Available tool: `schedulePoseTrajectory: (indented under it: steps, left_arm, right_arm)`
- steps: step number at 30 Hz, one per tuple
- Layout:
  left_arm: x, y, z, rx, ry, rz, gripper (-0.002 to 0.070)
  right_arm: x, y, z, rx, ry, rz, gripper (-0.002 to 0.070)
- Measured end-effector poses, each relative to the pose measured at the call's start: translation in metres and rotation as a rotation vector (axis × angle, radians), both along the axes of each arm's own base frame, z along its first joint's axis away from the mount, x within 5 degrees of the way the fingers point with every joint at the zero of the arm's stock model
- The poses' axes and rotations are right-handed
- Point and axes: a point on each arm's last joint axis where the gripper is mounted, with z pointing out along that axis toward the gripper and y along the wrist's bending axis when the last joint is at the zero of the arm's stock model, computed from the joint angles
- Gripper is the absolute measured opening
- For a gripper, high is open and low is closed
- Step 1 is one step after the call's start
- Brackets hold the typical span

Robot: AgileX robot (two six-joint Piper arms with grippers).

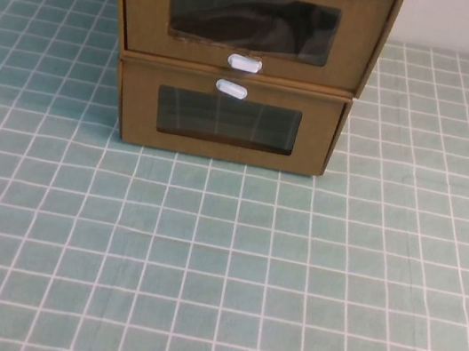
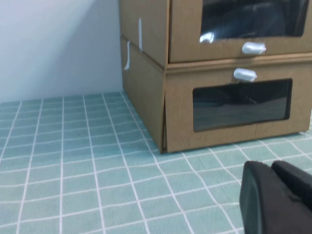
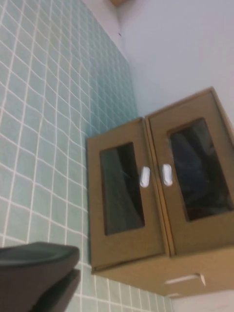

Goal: Close the shoe box

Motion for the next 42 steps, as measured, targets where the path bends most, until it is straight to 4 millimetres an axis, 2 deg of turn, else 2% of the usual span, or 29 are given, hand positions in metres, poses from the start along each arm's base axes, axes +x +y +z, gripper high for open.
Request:
schedulePoseTrajectory:
  steps: [5,10,21,25,30,36,42]
  left_arm:
    - [0.000,0.000,-0.003,0.005,0.006,0.000,-0.0005]
    - [0.000,-0.001,-0.004,0.009,0.017,-0.007,-0.0005]
    - [0.000,-0.001,-0.004,0.009,0.018,-0.007,-0.0005]
    - [0.000,-0.001,-0.004,0.009,0.018,-0.007,-0.0005]
    - [0.000,-0.001,-0.004,0.009,0.018,-0.007,-0.0005]
    - [0.000,-0.001,-0.004,0.009,0.018,-0.007,-0.0005]
    - [0.000,-0.001,-0.005,0.009,0.020,-0.008,-0.0005]
  right_arm:
    - [0.004,0.000,-0.022,0.004,-0.002,-0.022,-0.0011]
    - [0.004,0.001,-0.029,-0.016,0.035,-0.014,-0.0011]
    - [-0.001,0.004,-0.050,-0.137,0.233,0.043,-0.0011]
    - [0.000,0.002,-0.051,-0.239,0.188,0.027,-0.0011]
    - [0.007,-0.008,-0.044,-0.281,0.090,-0.152,-0.0011]
    - [0.009,-0.023,-0.044,-0.271,0.111,-0.415,-0.0011]
    - [0.007,-0.025,-0.051,-0.290,0.186,-0.442,-0.0011]
